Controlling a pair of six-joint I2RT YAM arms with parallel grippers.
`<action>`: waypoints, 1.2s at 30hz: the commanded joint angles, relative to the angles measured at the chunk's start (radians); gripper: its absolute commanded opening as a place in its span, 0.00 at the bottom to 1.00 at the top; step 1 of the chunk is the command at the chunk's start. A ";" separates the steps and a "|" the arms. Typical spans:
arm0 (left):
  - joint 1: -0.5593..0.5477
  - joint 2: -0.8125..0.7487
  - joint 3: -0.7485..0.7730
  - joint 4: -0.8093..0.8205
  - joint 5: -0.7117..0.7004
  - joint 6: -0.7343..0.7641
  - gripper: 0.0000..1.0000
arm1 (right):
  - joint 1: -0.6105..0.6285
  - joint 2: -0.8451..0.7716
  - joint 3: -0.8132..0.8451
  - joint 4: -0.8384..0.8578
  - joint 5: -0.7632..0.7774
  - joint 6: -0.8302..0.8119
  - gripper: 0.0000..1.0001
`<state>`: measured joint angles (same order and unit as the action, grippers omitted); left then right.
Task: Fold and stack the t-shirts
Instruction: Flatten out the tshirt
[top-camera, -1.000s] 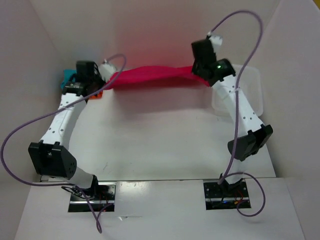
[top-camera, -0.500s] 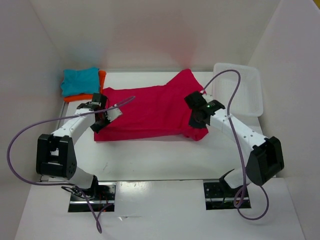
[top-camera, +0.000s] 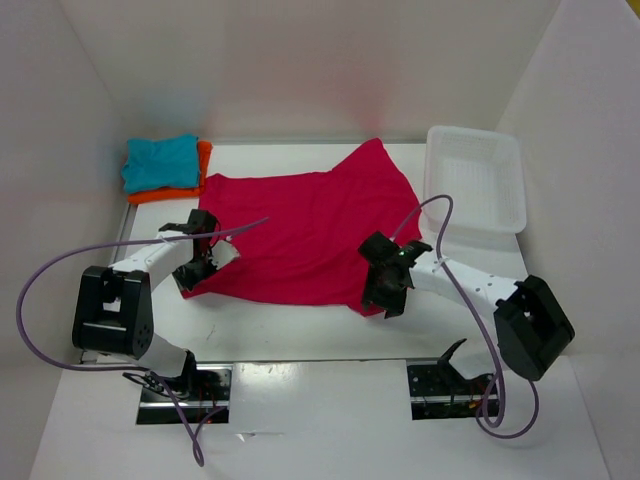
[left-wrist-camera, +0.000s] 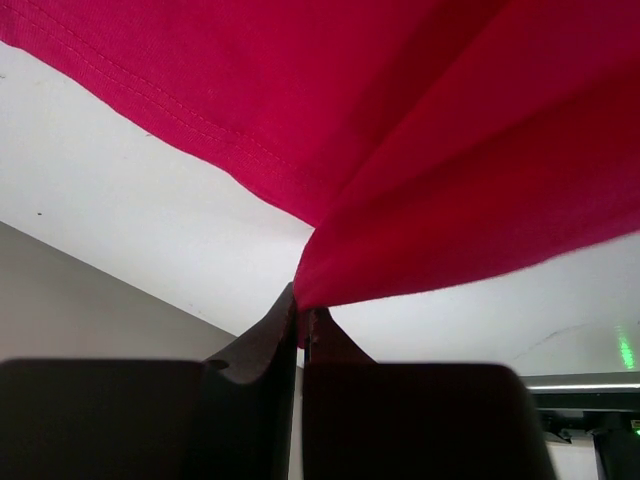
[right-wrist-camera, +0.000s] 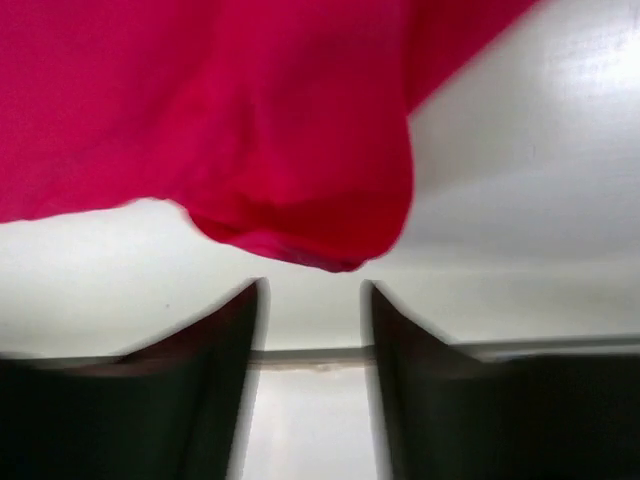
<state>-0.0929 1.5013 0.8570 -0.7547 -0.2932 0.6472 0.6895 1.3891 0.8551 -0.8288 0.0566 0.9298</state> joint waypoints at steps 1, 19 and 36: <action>0.007 -0.003 -0.004 -0.011 -0.021 -0.015 0.00 | 0.010 -0.067 -0.047 -0.001 -0.052 0.058 0.62; 0.007 0.016 -0.013 0.000 -0.020 -0.026 0.00 | -0.150 0.023 0.065 0.175 0.274 0.041 0.72; -0.002 0.007 -0.032 0.000 -0.029 -0.035 0.00 | -0.222 0.280 0.174 0.280 0.296 -0.125 0.34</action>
<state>-0.0944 1.5204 0.8318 -0.7403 -0.3035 0.6220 0.4725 1.6634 0.9894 -0.5941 0.3195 0.8169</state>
